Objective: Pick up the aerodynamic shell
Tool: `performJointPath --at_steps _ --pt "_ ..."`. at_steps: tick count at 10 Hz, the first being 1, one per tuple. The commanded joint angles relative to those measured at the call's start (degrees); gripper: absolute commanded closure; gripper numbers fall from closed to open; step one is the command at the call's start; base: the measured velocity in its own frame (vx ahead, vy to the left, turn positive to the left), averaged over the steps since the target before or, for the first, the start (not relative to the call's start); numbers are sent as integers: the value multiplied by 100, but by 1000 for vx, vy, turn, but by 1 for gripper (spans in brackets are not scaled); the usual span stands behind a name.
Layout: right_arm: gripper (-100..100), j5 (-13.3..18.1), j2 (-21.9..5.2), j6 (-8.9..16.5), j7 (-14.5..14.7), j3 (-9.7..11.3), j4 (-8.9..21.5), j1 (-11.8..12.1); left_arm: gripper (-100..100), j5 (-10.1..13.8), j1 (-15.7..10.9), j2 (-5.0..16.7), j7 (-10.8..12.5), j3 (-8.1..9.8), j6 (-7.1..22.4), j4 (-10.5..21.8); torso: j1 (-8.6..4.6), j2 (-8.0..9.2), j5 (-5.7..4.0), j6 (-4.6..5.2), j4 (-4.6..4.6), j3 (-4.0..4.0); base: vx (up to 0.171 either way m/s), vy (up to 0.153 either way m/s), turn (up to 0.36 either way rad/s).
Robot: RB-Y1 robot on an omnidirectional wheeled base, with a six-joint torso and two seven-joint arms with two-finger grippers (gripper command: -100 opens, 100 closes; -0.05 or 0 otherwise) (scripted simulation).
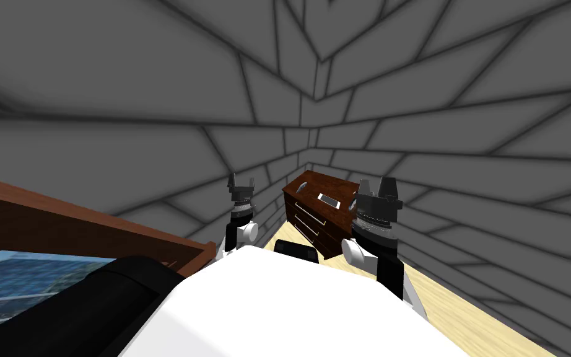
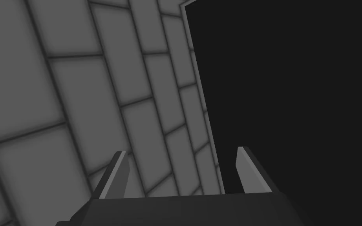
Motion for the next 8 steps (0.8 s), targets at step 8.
performJointPath --at_steps 8 --pt "-100 552 -1420 -20 -264 -132 321 -230 0 0 -1 0 0 -1 0 0 3 24 1 -4 6 14 -67 1 168"
